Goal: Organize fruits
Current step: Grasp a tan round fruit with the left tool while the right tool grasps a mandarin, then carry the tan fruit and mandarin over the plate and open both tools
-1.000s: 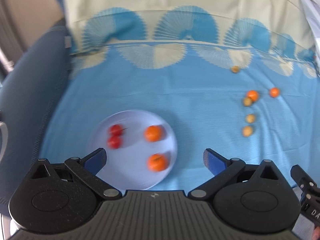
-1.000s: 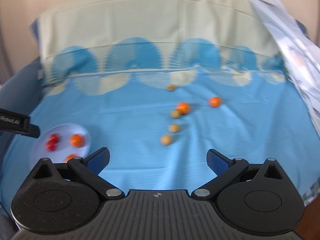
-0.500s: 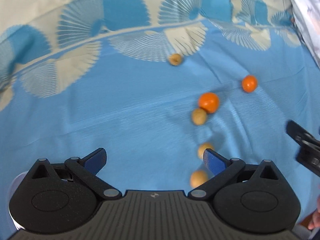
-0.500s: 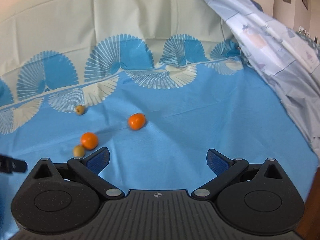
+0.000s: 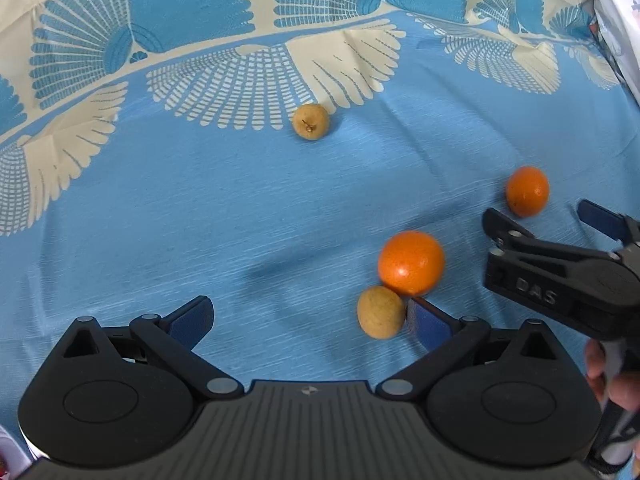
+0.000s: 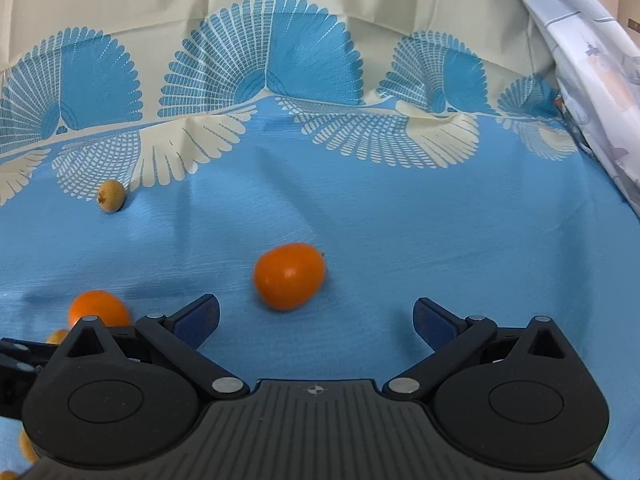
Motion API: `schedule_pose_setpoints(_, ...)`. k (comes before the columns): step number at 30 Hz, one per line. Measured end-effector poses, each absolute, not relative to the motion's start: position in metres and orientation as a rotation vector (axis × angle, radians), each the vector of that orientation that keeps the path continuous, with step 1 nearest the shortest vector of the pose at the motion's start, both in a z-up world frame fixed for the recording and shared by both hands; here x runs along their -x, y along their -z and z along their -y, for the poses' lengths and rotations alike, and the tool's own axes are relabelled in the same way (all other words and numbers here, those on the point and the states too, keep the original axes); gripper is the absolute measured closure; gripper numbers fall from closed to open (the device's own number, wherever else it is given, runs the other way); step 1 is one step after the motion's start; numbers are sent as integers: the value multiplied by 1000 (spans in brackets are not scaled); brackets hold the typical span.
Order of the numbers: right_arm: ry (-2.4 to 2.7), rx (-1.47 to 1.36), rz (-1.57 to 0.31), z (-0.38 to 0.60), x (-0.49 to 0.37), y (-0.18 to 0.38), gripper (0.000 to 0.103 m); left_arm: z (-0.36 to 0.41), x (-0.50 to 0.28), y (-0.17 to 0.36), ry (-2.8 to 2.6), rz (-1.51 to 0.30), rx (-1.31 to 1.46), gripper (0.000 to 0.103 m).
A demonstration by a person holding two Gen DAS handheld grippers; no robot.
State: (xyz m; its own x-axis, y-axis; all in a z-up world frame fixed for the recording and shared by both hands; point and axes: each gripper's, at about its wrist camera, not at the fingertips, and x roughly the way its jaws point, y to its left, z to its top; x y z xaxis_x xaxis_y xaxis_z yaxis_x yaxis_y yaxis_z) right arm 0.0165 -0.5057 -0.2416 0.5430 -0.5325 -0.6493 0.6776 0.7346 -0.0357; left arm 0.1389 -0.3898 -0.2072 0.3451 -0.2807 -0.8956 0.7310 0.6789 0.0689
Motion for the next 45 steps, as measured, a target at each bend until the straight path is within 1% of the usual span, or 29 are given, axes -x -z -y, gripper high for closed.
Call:
schedule_pose_setpoints(1, 721, -223, -687, 507, -20, 244, 1, 391, -138, 209, 692, -1019, -517, 3)
schedule_pose_setpoints(2, 715, -216, -677, 508, -21, 245, 2, 391, -136, 209, 700, -1014, -510, 15)
schedule_pose_setpoints(3, 702, -206, -664, 508, -21, 246, 9, 389, -134, 207, 717, -1015, -492, 28)
schedule_pose_setpoints(4, 683, -195, -651, 507, -21, 244, 18, 387, -132, 205, 726, -1017, -478, 59)
schedule_pose_setpoints(5, 662, -180, -639, 503, -20, 241, 48, 387, -129, 202, 731, -1005, -486, 76)
schedule_pose_setpoints(6, 664, -143, -643, 497, -19, 238, 63, 386, -127, 200, 742, -999, -489, 76)
schedule_pose_setpoints(8, 678, -113, -658, 492, -16, 236, 63, 381, -126, 196, 751, -996, -475, 76)
schedule_pose_setpoints(11, 721, -171, -660, 494, -4, 232, 63, 368, -123, 181, 755, -981, -459, 76)
schedule_pose_setpoints(15, 775, -262, -620, 491, 26, 211, 63, 339, -120, 151, 757, -957, -412, 76)
schedule_pose_setpoints(21, 772, -323, -560, 457, 70, 175, 63, 283, -110, 109, 707, -923, -376, 76)
schedule_pose_setpoints(25, 727, -322, -518, 416, 92, 143, 63, 235, -95, 79, 671, -910, -354, 76)
schedule_pose_setpoints(31, 561, -287, -476, 329, 108, 97, 63, 154, -66, 42, 598, -903, -337, 76)
schedule_pose_setpoints(38, 332, -305, -508, 229, 114, 67, 63, 58, -42, 17, 506, -924, -305, 76)
schedule_pose_setpoints(45, 155, -218, -539, 148, 116, 46, 63, -17, -17, 1, 443, -888, -283, 76)
